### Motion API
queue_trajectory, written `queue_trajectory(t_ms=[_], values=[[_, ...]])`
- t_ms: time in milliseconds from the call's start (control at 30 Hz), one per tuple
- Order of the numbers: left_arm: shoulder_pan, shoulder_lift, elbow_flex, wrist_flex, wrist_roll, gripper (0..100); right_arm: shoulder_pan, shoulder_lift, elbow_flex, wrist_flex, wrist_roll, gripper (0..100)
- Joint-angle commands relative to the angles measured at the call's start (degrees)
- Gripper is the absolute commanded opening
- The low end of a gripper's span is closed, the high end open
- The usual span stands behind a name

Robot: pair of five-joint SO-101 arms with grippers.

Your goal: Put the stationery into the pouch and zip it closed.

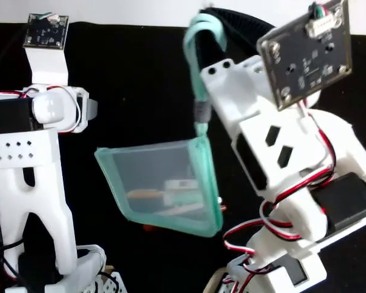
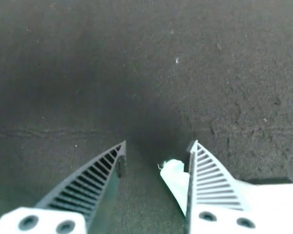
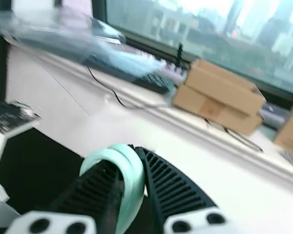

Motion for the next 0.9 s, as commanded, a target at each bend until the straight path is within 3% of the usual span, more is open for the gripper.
queue_trajectory(t_ms=[0, 333, 500, 867], values=[[-0.31, -0.13, -1.8, 0.18, 0.62, 22, -1.19, 0.66, -1.19, -5.14, 2.37, 0.9], [-0.4, 0.04, -1.8, -0.18, 0.62, 22, -1.27, 5.23, -1.54, -13.05, 5.45, 0.9], [-0.92, -0.04, -1.8, 0.0, 0.62, 22, -7.25, 8.31, -1.36, -14.29, 5.36, 0.9], [-15.6, -0.4, -3.56, 0.18, 0.44, 22, -19.21, 13.32, -1.8, -17.98, 5.36, 0.9]])
